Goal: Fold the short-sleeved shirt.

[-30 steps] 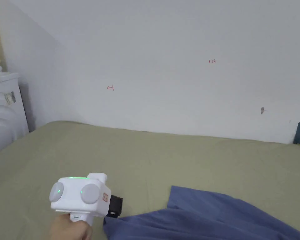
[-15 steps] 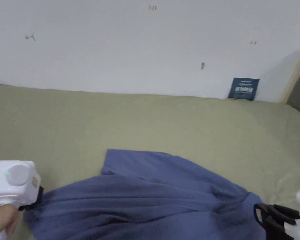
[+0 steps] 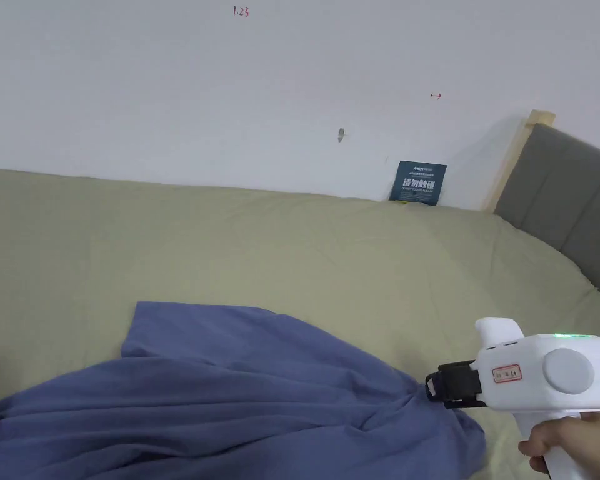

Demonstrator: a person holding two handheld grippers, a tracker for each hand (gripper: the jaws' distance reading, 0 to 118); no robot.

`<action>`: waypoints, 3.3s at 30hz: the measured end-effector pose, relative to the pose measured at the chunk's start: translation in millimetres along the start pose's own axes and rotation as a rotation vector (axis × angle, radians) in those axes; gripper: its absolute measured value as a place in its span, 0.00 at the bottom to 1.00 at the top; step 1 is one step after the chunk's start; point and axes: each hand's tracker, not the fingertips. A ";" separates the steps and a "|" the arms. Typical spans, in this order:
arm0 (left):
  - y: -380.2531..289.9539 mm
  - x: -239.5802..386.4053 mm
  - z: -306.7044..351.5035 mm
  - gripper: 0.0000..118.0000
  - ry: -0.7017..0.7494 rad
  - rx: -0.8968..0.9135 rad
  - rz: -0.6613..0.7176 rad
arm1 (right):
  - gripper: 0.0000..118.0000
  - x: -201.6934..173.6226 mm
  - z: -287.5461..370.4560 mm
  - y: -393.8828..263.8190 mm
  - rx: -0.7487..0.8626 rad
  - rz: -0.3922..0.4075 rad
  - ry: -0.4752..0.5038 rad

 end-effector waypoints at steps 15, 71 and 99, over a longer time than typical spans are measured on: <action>-4.1 -3.2 -1.9 0.01 -0.025 0.005 -0.013 | 0.08 -1.3 -10.9 -29.4 0.116 0.113 0.036; 206.6 -51.0 337.2 0.01 -0.165 0.797 0.026 | 0.06 -81.0 234.5 280.7 0.777 0.110 -0.029; -85.6 -59.2 111.6 0.01 -0.299 0.346 0.147 | 0.06 -32.2 70.5 -47.3 0.275 -0.027 0.072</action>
